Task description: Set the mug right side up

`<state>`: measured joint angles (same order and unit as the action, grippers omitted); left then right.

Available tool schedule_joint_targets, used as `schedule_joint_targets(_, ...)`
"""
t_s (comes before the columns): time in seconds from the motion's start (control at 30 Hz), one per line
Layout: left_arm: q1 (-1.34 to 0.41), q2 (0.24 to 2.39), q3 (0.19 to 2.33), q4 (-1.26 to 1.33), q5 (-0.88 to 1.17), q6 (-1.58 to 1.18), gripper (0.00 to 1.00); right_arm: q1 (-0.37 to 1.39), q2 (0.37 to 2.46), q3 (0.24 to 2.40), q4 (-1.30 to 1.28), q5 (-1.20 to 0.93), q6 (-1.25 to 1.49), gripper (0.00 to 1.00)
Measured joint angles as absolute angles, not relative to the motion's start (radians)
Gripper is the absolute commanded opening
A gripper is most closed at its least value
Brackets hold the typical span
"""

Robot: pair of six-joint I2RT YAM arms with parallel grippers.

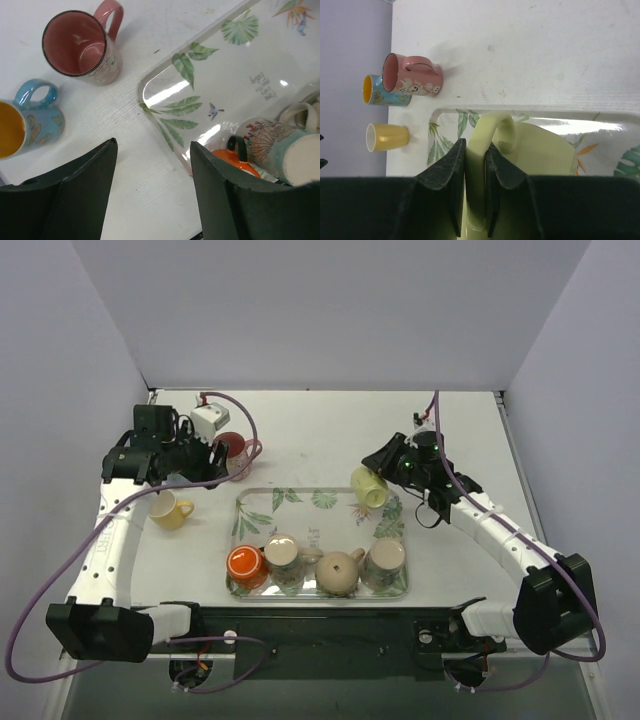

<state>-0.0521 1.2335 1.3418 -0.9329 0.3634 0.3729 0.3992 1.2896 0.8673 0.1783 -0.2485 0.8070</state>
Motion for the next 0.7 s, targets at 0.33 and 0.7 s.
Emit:
schedule_joint_targets(0.33, -0.202, 1.285, 1.452, -0.971, 0.611, 0.364, 0.82, 0.421, 1.277, 0.887, 0.269, -0.375, 0.661, 0.0)
schedule_joint_targets(0.7, -0.341, 1.47, 1.624, -0.846, 0.937, 0.163, 0.88, 0.537, 1.09, 0.917, 0.377, -0.504, 0.603, 0.0)
